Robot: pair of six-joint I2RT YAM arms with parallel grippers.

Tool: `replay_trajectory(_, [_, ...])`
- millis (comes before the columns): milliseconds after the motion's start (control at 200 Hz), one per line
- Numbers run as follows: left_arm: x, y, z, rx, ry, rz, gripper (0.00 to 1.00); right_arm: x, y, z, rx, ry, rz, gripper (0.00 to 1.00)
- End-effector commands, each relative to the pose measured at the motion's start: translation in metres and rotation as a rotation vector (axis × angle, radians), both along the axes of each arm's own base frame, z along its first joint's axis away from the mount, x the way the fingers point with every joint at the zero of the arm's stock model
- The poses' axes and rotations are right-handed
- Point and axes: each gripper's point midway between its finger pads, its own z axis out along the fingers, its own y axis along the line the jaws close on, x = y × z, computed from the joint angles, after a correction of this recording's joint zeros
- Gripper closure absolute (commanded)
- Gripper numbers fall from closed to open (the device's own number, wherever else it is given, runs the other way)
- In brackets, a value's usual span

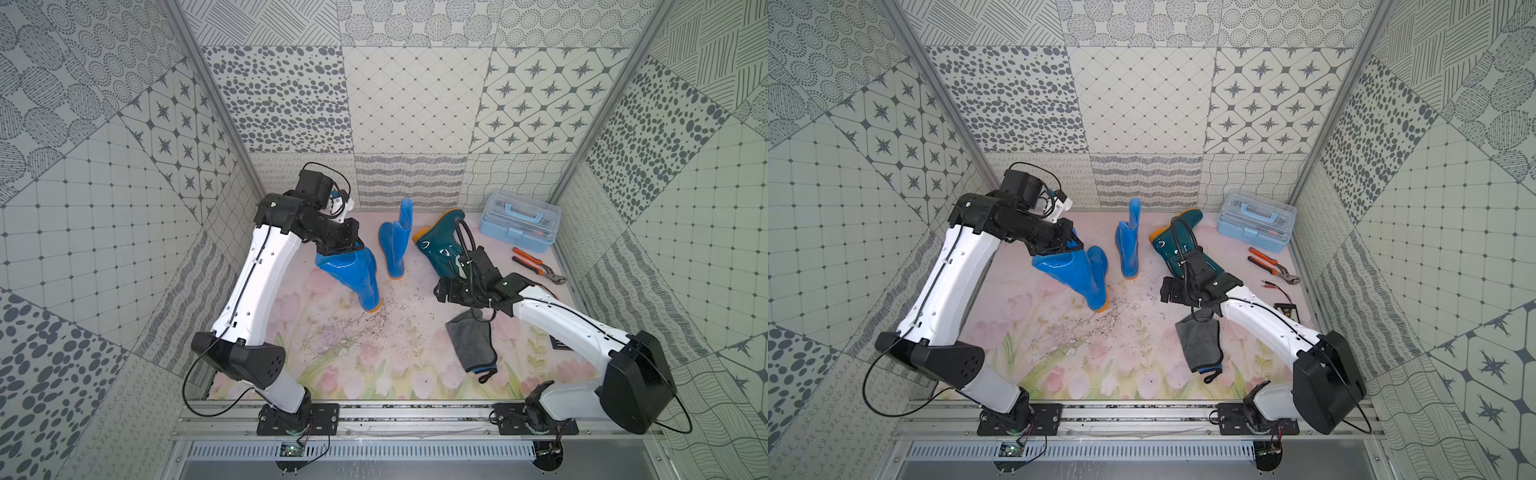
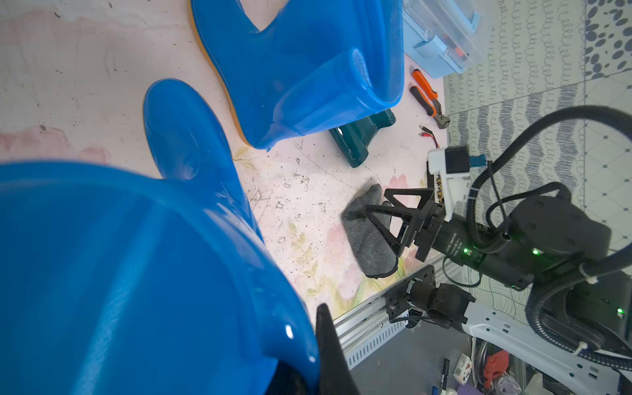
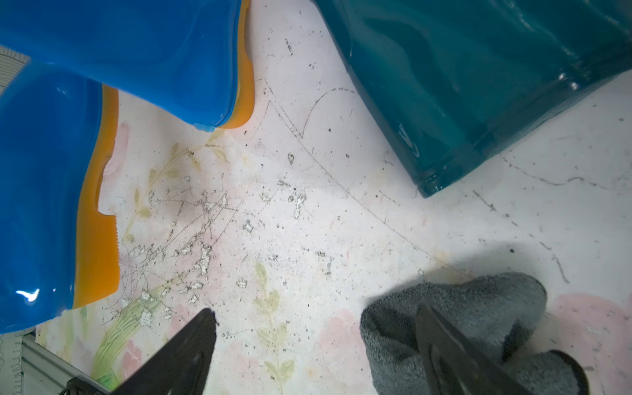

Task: Wipe the rubber boots with a cloth
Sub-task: Place the rubber boot at the center of the board.

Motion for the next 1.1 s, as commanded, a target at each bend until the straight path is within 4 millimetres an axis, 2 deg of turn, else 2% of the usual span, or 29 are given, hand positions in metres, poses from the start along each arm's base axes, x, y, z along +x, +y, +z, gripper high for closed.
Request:
replay_trajectory(0, [0.041,-0.001,-0.004,0.027,-0.090,-0.080,1.00,0.026,0.011,0.013,0.051,-0.047,0.036,0.07])
replay_trajectory(110, [0.063,0.003,-0.015,0.060,-0.067,-0.072,1.00,0.044,0.011,0.010,0.065,-0.043,0.033,0.08])
replay_trajectory(360, [0.099,0.021,-0.014,0.068,-0.105,-0.035,1.00,0.075,0.013,-0.001,0.062,-0.029,0.028,0.08])
replay_trajectory(635, [0.145,0.031,-0.032,0.014,-0.110,0.009,1.00,0.116,0.038,-0.016,0.086,-0.030,0.049,0.08])
replay_trajectory(870, [0.159,0.023,-0.027,-0.050,-0.138,0.008,1.00,0.140,0.051,-0.023,0.094,-0.036,0.054,0.08])
replay_trajectory(1090, [0.153,0.008,-0.003,-0.127,-0.176,-0.009,1.00,0.150,0.065,-0.024,0.145,-0.039,0.079,0.08])
